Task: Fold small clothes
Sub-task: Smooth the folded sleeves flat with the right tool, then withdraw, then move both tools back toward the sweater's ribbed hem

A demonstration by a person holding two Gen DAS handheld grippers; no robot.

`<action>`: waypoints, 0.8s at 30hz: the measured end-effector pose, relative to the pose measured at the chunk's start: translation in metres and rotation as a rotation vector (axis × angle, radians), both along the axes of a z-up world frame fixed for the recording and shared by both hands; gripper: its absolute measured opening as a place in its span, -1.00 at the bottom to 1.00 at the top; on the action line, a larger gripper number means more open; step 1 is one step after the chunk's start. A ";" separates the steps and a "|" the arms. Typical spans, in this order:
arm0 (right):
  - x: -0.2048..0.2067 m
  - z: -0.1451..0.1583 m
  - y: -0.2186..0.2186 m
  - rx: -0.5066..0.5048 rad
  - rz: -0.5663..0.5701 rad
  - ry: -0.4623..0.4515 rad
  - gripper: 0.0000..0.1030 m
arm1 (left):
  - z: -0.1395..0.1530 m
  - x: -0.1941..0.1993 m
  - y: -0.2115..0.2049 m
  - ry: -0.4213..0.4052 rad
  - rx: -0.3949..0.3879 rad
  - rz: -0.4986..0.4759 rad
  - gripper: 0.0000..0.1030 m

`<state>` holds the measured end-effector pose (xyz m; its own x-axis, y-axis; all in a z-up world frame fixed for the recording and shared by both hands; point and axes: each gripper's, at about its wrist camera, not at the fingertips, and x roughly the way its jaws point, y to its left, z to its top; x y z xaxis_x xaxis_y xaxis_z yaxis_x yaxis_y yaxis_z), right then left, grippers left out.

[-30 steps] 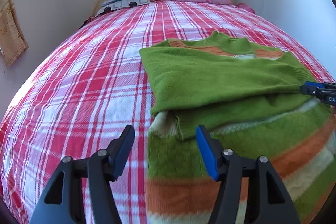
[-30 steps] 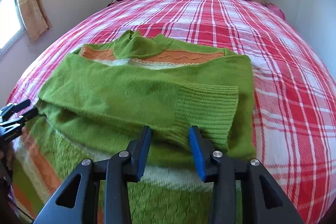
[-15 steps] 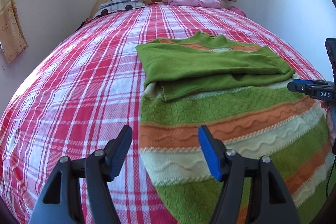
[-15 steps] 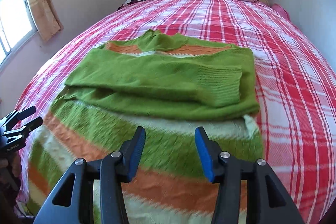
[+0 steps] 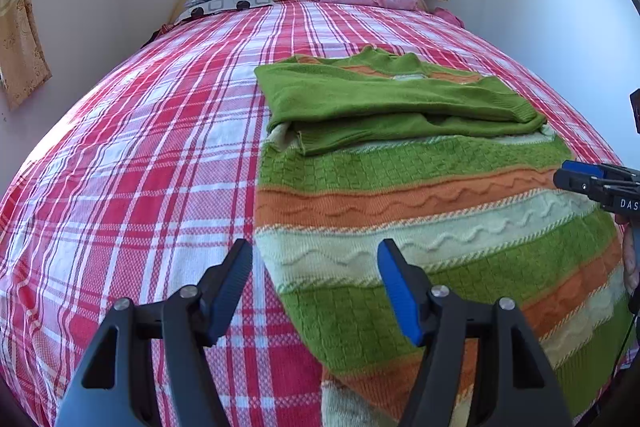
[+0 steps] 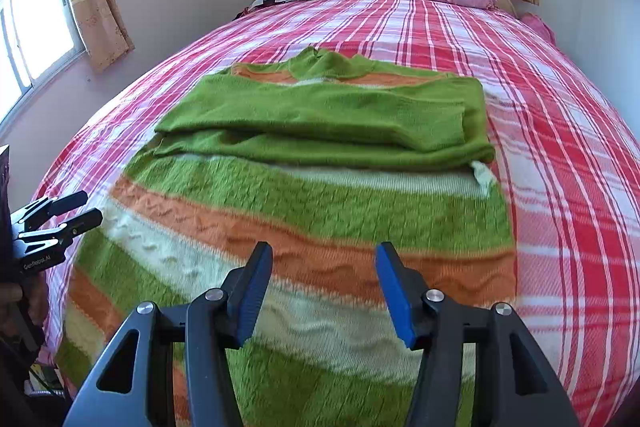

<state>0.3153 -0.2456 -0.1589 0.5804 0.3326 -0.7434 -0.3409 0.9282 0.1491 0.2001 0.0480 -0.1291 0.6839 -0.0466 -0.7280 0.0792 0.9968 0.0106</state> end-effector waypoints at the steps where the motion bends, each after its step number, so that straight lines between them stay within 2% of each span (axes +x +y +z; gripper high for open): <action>1: -0.003 -0.001 -0.001 0.003 -0.001 0.002 0.07 | 0.000 -0.002 -0.001 0.000 0.001 -0.002 0.32; 11: -0.027 -0.005 -0.005 -0.003 -0.003 0.005 0.08 | -0.003 -0.026 -0.003 0.016 -0.018 -0.018 0.32; 24: -0.072 0.003 0.001 -0.005 0.044 -0.027 0.09 | -0.010 -0.087 0.006 0.052 0.062 -0.058 0.32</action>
<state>0.2434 -0.2448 -0.1556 0.5852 0.3548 -0.7291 -0.3854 0.9128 0.1349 0.1131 0.0535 -0.1395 0.6425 -0.0387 -0.7653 0.1386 0.9881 0.0664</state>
